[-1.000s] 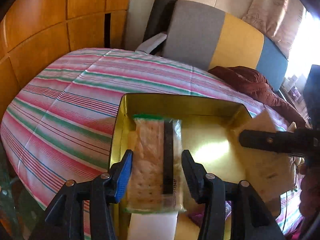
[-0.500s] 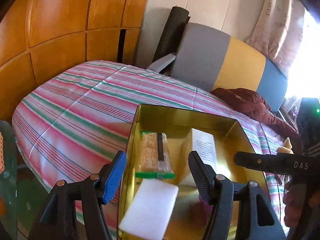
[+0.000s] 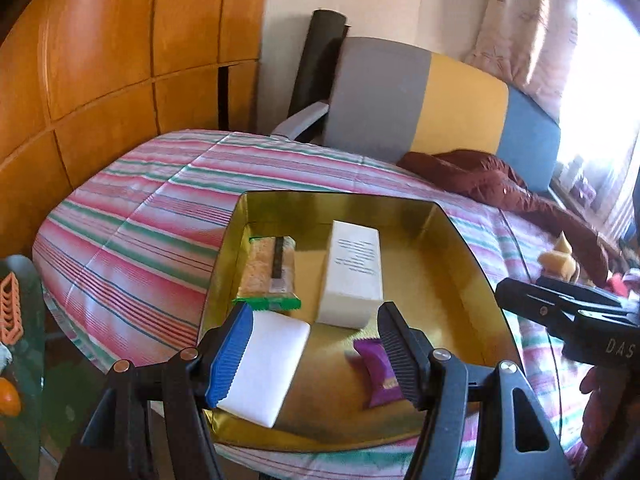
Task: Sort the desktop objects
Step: 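Withdraw both tools from the tray back toward the pile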
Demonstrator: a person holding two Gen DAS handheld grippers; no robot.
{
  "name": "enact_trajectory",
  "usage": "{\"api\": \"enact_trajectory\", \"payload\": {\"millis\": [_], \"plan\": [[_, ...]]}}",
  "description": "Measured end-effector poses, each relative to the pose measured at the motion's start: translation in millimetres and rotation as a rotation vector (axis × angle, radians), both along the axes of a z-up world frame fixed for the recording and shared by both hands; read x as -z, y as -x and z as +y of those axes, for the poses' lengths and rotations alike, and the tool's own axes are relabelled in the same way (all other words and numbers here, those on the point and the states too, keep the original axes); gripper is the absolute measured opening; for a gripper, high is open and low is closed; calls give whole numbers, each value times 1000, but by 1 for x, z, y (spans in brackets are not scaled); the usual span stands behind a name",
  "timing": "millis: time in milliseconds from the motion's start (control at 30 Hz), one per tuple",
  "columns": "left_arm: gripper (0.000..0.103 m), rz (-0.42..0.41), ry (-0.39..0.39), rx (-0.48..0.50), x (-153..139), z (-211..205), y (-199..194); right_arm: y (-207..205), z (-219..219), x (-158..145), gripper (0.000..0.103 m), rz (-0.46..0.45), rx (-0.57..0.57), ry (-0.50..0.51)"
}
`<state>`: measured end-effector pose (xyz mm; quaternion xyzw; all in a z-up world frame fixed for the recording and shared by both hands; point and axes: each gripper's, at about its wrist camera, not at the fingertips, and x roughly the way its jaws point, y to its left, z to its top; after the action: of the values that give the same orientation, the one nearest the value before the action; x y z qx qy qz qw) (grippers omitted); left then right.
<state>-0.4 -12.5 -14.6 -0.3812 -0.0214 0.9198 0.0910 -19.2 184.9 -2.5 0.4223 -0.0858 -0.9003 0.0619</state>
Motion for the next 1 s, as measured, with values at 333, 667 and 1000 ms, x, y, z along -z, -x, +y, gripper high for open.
{"api": "enact_trajectory", "payload": {"millis": [333,667,1000], "plan": [[66,32,58,89,-11,35,-18,-27,21,4,101,39,87,-79],[66,20,64,190,-11,66,-29,-48,67,13,102,28,217,-99],[66,3,33,331,-7,97,-42,-69,136,28,102,-61,386,-74]]}}
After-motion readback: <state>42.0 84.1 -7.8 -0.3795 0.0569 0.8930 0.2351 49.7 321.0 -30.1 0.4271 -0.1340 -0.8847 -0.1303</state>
